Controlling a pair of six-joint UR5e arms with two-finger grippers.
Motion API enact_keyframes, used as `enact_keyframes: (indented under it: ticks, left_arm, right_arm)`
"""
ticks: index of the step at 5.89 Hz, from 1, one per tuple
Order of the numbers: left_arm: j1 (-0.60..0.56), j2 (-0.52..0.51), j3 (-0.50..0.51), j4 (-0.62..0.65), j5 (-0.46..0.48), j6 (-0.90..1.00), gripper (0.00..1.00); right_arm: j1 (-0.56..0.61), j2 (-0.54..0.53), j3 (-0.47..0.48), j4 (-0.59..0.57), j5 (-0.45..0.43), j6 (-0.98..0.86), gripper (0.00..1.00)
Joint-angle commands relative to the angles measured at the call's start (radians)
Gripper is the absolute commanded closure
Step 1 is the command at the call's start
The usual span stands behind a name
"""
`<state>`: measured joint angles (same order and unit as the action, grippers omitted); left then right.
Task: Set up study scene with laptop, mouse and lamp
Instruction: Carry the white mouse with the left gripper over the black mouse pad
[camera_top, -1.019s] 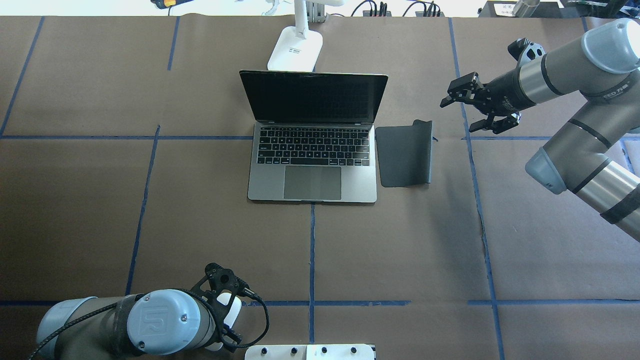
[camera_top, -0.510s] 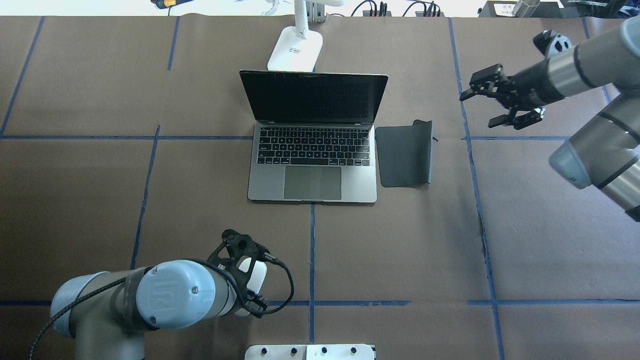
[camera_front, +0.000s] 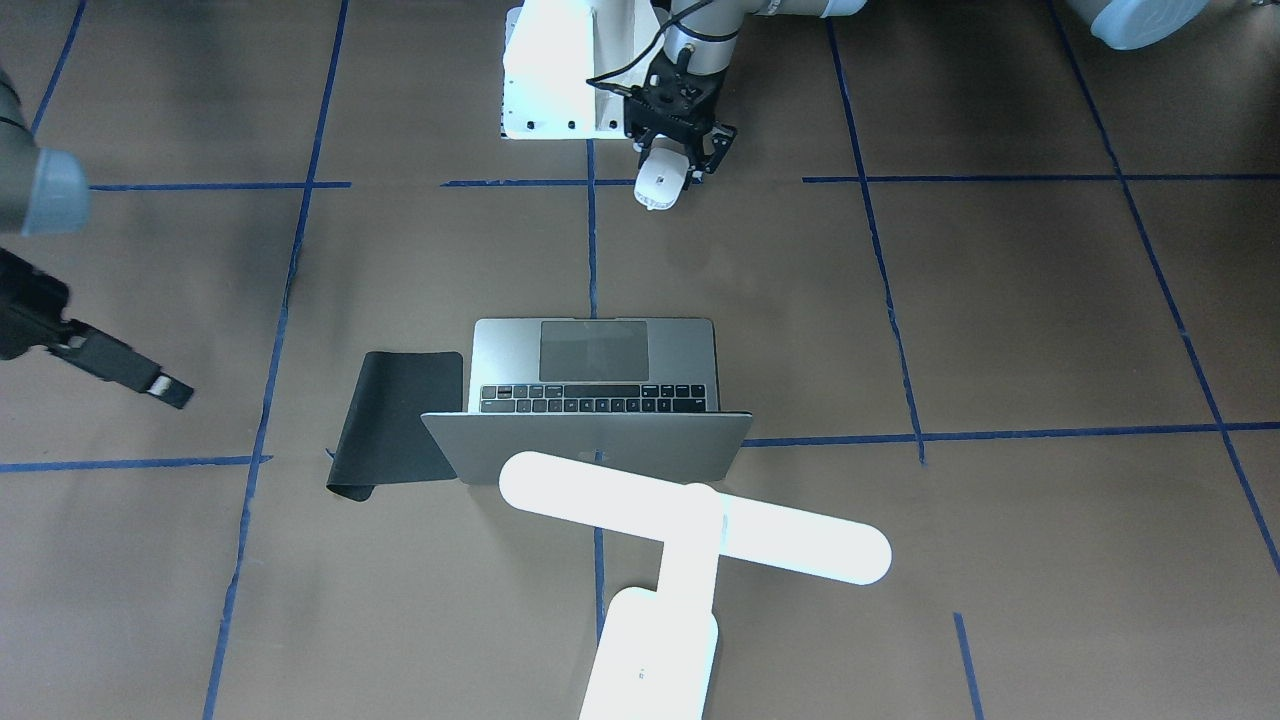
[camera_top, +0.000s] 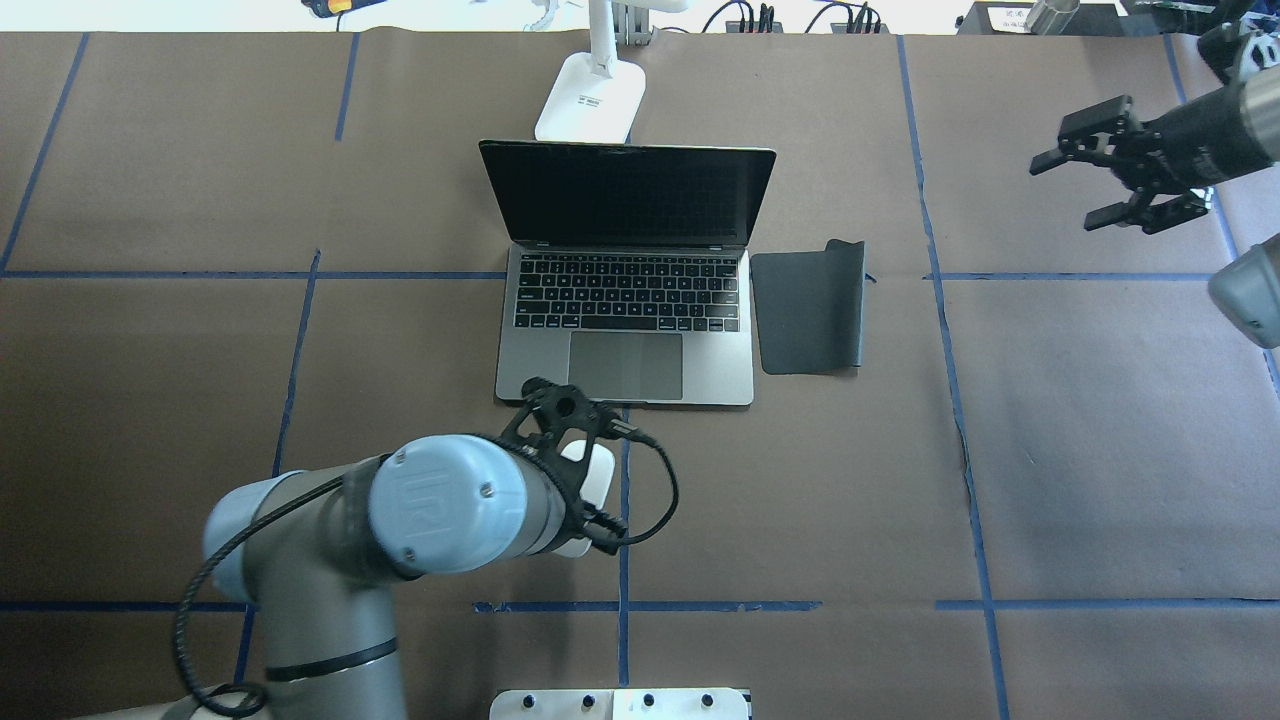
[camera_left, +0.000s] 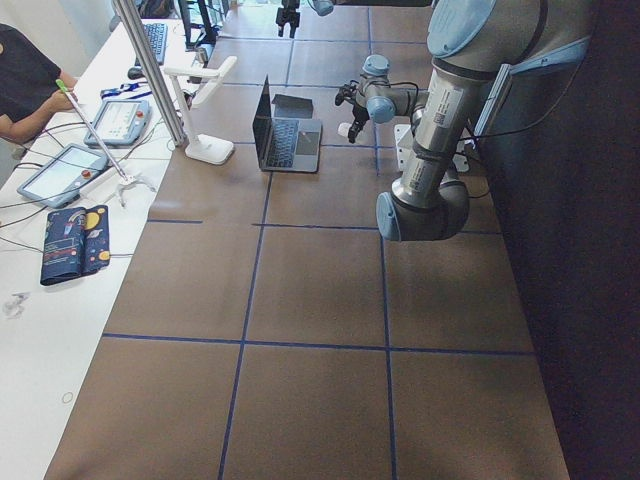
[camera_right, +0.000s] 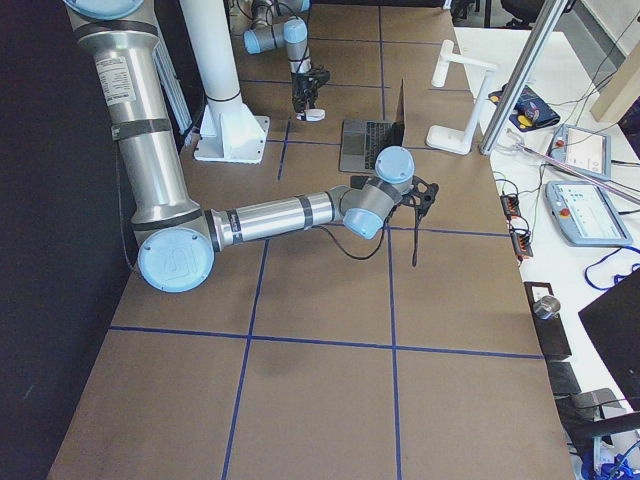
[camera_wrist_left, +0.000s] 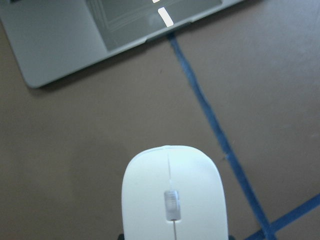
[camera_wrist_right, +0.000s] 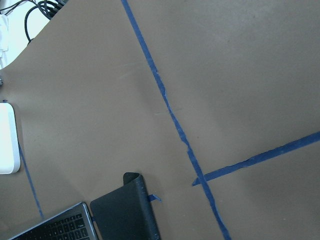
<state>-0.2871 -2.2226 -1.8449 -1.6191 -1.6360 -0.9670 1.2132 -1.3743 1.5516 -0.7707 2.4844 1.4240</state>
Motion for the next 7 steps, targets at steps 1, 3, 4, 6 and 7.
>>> enact_keyframes:
  ticks: [1, 3, 4, 6, 7]
  left_arm:
    - [-0.041, -0.186, 0.222, -0.055, -0.001, -0.045, 0.75]
    - [-0.093, -0.428, 0.552, -0.139, -0.008, -0.108, 0.75]
    - [-0.105, -0.507, 0.705, -0.238, -0.008, -0.111, 0.75]
    - [-0.113, -0.641, 0.96, -0.345, -0.007, -0.121, 0.75]
    - [-0.113, -0.698, 1.081, -0.411, -0.005, -0.169, 0.74]
  right_arm:
    - [0.022, -0.02, -0.001, -0.002, 0.011, -0.039, 0.0]
    - [0.02, -0.026, -0.001, -0.002, 0.011, -0.039, 0.0]
    - [0.019, -0.028, -0.004, -0.002, 0.011, -0.039, 0.0]
    - [0.017, -0.026, -0.008, -0.002, 0.01, -0.039, 0.0]
    - [0.017, -0.025, -0.008, -0.004, 0.01, -0.039, 0.0]
